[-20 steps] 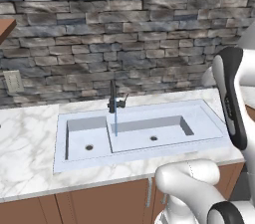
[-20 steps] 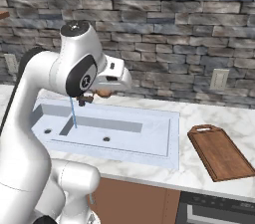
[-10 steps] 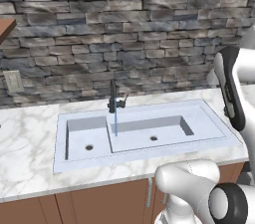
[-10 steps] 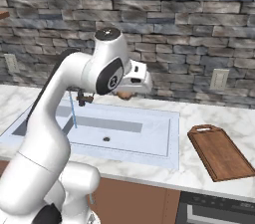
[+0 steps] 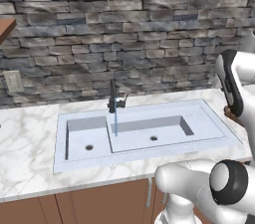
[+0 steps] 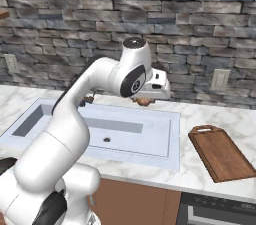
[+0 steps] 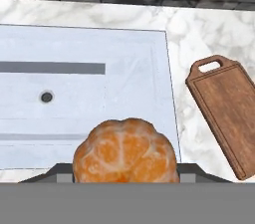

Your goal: Pick the tangerine from the sink and place it on the cutting board to airdry. Then turn off the sink faucet.

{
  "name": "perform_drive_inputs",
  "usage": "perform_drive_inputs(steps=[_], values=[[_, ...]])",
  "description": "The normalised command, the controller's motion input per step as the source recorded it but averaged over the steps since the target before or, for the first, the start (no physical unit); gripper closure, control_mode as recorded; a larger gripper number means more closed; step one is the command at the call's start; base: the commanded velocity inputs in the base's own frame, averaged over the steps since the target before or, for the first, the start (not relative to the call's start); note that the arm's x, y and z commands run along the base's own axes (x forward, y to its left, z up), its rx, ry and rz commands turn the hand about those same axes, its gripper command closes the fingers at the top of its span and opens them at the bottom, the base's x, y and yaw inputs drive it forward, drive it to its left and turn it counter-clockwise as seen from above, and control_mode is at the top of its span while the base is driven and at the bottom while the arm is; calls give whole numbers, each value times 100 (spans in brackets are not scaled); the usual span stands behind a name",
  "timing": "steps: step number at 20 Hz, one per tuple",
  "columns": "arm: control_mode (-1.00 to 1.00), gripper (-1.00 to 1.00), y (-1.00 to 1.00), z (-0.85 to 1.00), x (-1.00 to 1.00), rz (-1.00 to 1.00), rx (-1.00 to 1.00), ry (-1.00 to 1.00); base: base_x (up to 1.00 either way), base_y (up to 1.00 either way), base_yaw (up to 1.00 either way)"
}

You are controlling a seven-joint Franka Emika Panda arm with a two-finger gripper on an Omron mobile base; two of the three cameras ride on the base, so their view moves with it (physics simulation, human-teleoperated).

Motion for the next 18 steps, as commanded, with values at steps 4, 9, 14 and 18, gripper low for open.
perform_drive_inputs(steps=[4,9,14,18], values=[[-100,100,-39,-22,30,0,0,0,0,0,0],[-100,100,-26,-9,24,2,0,0,0,0,0],[-100,100,-43,-16,16,0,0,0,0,0,0],[-100,100,-53,-21,14,0,-2,0,0,0,0]])
